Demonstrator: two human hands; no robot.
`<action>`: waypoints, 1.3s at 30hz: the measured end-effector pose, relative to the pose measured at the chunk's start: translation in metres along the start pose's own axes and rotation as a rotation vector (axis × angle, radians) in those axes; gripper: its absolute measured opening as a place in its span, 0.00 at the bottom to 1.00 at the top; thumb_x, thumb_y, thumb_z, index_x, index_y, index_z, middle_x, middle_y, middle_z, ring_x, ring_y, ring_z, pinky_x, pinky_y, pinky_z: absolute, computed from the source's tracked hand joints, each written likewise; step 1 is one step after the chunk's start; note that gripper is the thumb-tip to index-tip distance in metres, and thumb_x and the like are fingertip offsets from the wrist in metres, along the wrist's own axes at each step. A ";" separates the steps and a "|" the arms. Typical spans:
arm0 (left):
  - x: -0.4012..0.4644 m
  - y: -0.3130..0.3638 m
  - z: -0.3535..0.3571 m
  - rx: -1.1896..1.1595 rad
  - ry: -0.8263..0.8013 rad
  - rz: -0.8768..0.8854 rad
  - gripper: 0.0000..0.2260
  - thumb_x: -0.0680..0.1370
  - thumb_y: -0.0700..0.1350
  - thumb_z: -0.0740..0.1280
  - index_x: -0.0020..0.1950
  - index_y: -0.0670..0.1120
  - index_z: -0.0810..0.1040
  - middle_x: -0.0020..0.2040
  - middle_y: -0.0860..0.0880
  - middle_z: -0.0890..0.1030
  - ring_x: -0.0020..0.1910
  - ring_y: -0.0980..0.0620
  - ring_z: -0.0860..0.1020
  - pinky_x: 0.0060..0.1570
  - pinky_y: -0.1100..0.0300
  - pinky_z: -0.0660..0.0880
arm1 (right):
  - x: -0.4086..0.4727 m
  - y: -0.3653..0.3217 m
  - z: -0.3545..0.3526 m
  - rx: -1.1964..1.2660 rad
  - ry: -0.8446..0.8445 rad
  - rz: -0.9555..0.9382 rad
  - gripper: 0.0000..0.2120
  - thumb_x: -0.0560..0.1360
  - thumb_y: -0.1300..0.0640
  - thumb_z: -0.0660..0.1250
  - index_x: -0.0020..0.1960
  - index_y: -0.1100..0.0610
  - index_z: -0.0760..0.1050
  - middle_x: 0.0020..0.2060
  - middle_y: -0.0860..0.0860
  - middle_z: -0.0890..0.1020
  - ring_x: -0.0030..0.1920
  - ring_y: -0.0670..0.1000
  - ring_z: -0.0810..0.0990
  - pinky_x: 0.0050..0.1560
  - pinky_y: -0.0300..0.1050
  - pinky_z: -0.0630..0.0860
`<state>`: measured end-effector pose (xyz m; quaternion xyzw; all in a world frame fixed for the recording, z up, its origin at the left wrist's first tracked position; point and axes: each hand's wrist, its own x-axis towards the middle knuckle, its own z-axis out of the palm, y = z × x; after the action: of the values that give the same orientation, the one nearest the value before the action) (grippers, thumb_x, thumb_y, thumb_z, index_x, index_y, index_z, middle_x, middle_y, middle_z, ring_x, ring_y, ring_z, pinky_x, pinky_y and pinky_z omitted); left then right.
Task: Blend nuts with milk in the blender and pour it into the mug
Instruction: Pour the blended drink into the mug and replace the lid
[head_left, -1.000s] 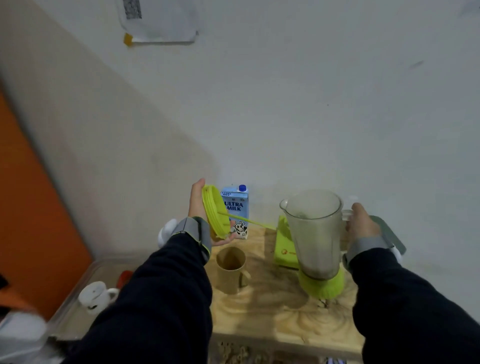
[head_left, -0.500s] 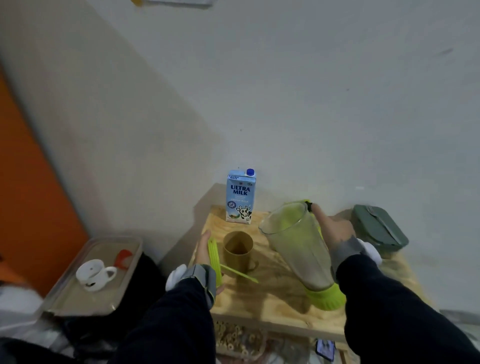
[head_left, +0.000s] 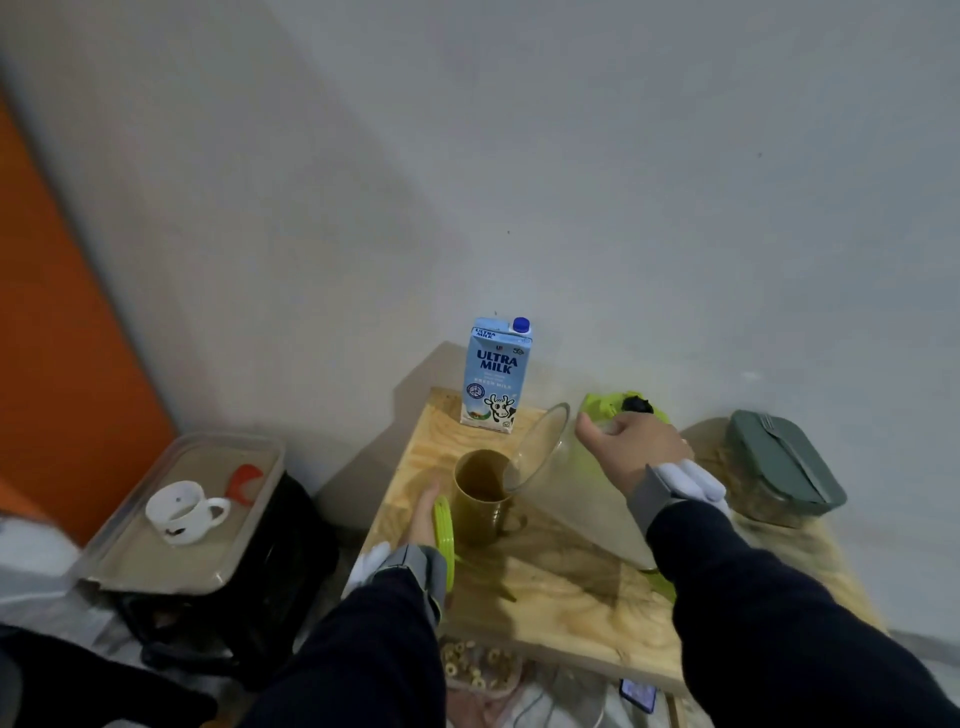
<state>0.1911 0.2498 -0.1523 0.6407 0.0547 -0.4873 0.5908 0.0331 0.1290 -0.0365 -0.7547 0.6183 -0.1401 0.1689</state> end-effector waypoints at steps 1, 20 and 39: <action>0.005 -0.003 -0.003 -0.032 0.079 -0.026 0.44 0.62 0.69 0.71 0.67 0.40 0.73 0.55 0.42 0.78 0.57 0.43 0.76 0.67 0.49 0.69 | 0.002 -0.002 0.001 -0.034 -0.001 -0.018 0.26 0.69 0.33 0.55 0.26 0.54 0.62 0.25 0.51 0.71 0.29 0.56 0.72 0.33 0.44 0.67; 0.040 0.002 -0.005 0.064 -0.051 0.015 0.27 0.71 0.65 0.66 0.55 0.43 0.73 0.56 0.47 0.75 0.55 0.48 0.74 0.57 0.56 0.70 | 0.012 -0.036 0.005 -0.375 0.021 -0.261 0.24 0.73 0.34 0.53 0.38 0.53 0.74 0.39 0.53 0.82 0.41 0.58 0.80 0.41 0.44 0.72; 0.016 0.011 0.005 0.002 -0.079 0.096 0.13 0.76 0.53 0.65 0.53 0.44 0.77 0.44 0.48 0.77 0.46 0.48 0.75 0.49 0.56 0.69 | 0.012 -0.068 0.004 -0.554 -0.001 -0.434 0.24 0.75 0.35 0.51 0.38 0.53 0.72 0.29 0.49 0.71 0.34 0.54 0.73 0.40 0.45 0.66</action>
<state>0.2039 0.2346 -0.1553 0.6232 0.0002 -0.4835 0.6146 0.0977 0.1300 -0.0109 -0.8858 0.4578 0.0008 -0.0755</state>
